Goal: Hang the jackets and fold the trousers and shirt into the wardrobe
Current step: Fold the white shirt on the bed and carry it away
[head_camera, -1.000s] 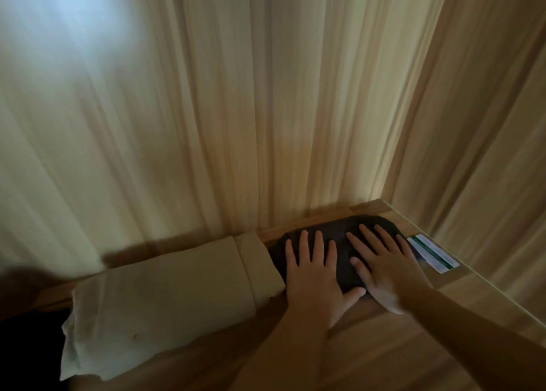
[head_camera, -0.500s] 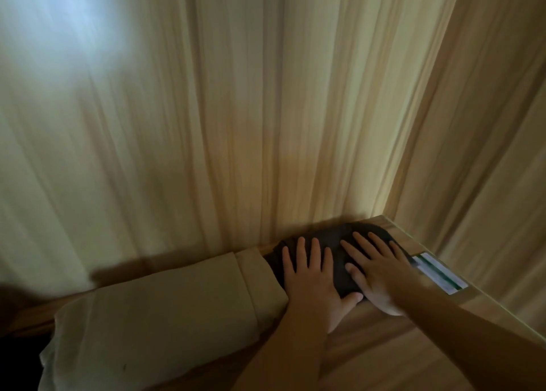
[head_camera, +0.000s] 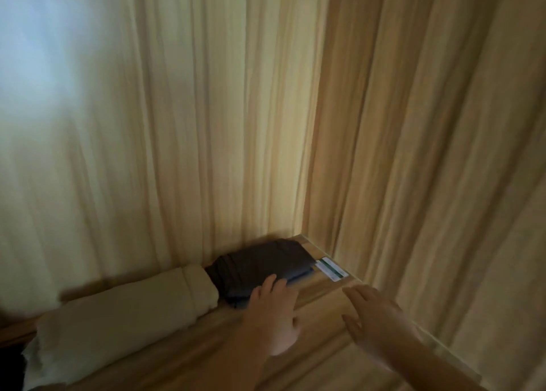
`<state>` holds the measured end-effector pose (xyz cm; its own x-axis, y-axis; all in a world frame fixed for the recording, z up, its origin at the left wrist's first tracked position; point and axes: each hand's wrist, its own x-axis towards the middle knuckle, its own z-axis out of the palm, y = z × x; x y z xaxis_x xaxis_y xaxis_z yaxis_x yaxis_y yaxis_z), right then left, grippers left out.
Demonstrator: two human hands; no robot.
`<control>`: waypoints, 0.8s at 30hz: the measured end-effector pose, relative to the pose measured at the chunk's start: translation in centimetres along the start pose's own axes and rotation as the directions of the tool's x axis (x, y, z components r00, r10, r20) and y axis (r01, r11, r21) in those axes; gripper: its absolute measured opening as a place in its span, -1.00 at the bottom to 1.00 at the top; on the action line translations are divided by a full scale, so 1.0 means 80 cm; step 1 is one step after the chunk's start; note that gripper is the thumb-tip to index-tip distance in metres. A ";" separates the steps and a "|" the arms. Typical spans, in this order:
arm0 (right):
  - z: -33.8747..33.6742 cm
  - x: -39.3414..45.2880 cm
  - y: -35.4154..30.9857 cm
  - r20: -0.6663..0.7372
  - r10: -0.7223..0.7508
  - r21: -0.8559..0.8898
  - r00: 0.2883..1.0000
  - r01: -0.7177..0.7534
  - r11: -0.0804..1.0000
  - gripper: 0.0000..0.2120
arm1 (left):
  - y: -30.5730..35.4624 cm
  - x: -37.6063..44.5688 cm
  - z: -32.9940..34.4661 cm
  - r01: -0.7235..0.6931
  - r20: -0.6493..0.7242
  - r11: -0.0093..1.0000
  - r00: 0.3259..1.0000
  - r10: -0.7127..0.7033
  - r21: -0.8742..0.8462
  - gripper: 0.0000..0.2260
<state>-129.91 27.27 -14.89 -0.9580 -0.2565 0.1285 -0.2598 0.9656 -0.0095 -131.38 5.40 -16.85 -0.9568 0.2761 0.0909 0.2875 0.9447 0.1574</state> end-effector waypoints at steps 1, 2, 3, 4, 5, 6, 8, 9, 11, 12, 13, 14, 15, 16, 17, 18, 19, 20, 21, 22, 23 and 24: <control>-0.013 -0.024 0.008 -0.006 0.017 0.022 1.000 -0.017 1.000 -0.48 | 0.020 -0.011 -0.008 -0.016 -0.011 1.000 1.000 0.015 -0.015 -0.59; -0.027 -0.049 0.015 -0.013 0.029 0.046 1.000 -0.028 0.999 -0.47 | 0.042 -0.023 -0.017 -0.034 -0.020 0.999 0.999 0.033 -0.027 -0.60; -0.041 -0.076 0.023 -0.009 0.036 0.069 0.999 -0.036 0.997 -0.47 | 0.066 -0.038 -0.027 -0.056 -0.030 0.998 0.998 0.055 -0.032 -0.59; -0.057 -0.104 0.029 -0.008 0.042 0.094 0.999 -0.041 0.995 -0.46 | 0.091 -0.053 -0.037 -0.083 -0.042 0.996 0.996 0.081 -0.035 -0.57; -0.072 -0.135 0.035 -0.005 0.057 0.110 0.998 -0.056 0.992 -0.46 | 0.117 -0.070 -0.048 -0.111 -0.044 0.993 0.993 0.109 -0.048 -0.58; -0.090 -0.166 0.042 -0.012 0.078 0.115 0.997 -0.076 0.990 -0.46 | 0.144 -0.089 -0.059 -0.138 -0.039 0.988 0.990 0.135 -0.076 -0.59; -0.124 -0.232 0.055 -0.043 0.125 0.096 0.991 -0.120 0.988 -0.47 | 0.194 -0.130 -0.081 -0.187 -0.016 0.970 0.982 0.187 -0.155 -0.62; -0.144 -0.266 0.063 -0.063 0.147 0.078 0.987 -0.141 0.987 -0.49 | 0.217 -0.151 -0.092 -0.204 -0.002 0.959 0.978 0.207 -0.199 -0.63; -0.184 -0.337 0.078 -0.102 0.198 0.037 0.975 -0.196 0.980 -0.52 | 0.259 -0.191 -0.115 -0.245 0.017 0.938 0.966 0.257 -0.245 -0.64; -0.202 -0.373 0.087 -0.119 0.229 0.024 0.966 -0.228 0.973 -0.53 | 0.279 -0.209 -0.126 -0.280 0.015 0.929 0.956 0.292 -0.241 -0.65; -0.220 -0.410 0.098 -0.130 0.271 0.015 0.954 -0.271 0.962 -0.53 | 0.300 -0.227 -0.137 -0.315 0.011 0.922 0.945 0.326 -0.227 -0.64; -0.236 -0.448 0.109 -0.147 0.318 0.009 0.937 -0.320 0.947 -0.53 | 0.321 -0.242 -0.148 -0.344 0.003 0.914 0.936 0.353 -0.215 -0.64; -0.251 -0.487 0.120 -0.159 0.374 0.007 0.914 -0.378 0.926 -0.54 | 0.342 -0.255 -0.156 -0.372 -0.008 0.904 0.925 0.379 -0.210 -0.65; -0.264 -0.525 0.132 -0.170 0.436 0.006 0.884 -0.441 0.897 -0.55 | 0.365 -0.267 -0.163 -0.404 -0.014 0.891 0.912 0.410 -0.206 -0.64; -0.276 -0.565 0.142 -0.174 0.501 0.007 0.848 -0.508 0.862 -0.56 | 0.390 -0.277 -0.168 -0.442 -0.014 0.875 0.894 0.448 -0.196 -0.61; -0.286 -0.605 0.153 -0.183 0.563 0.018 0.806 -0.569 0.822 -0.57 | 0.416 -0.285 -0.173 -0.477 -0.008 0.860 0.875 0.484 -0.181 -0.57; -0.295 -0.646 0.161 -0.183 0.628 0.031 0.756 -0.634 0.773 -0.57 | 0.443 -0.293 -0.177 -0.517 -0.005 0.839 0.852 0.524 -0.168 -0.53; -0.301 -0.686 0.168 -0.188 0.689 0.045 0.700 -0.695 0.718 -0.57 | 0.471 -0.301 -0.181 -0.559 -0.003 0.814 0.825 0.565 -0.159 -0.52; -0.304 -0.725 0.173 -0.196 0.743 0.051 0.640 -0.750 0.659 -0.57 | 0.499 -0.309 -0.183 -0.601 -0.003 0.784 0.794 0.608 -0.159 -0.51; -0.306 -0.762 0.175 -0.209 0.792 0.064 0.573 -0.801 0.596 -0.57 | 0.527 -0.316 -0.183 -0.644 0.005 0.749 0.758 0.652 -0.156 -0.51; -0.307 -0.810 0.171 -0.202 0.850 0.074 0.487 -0.858 0.509 -0.57 | 0.566 -0.330 -0.179 -0.701 0.008 0.697 0.704 0.710 -0.153 -0.51; -0.306 -0.836 0.165 -0.209 0.871 0.083 0.444 -0.880 0.468 -0.57 | 0.587 -0.338 -0.175 -0.728 0.005 0.668 0.675 0.738 -0.157 -0.52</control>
<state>-66.30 58.21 0.65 -0.6261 0.7365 0.2559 0.7112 0.6740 -0.1998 -91.40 39.78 1.88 -0.4343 0.8841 0.1723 0.8950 0.4020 0.1933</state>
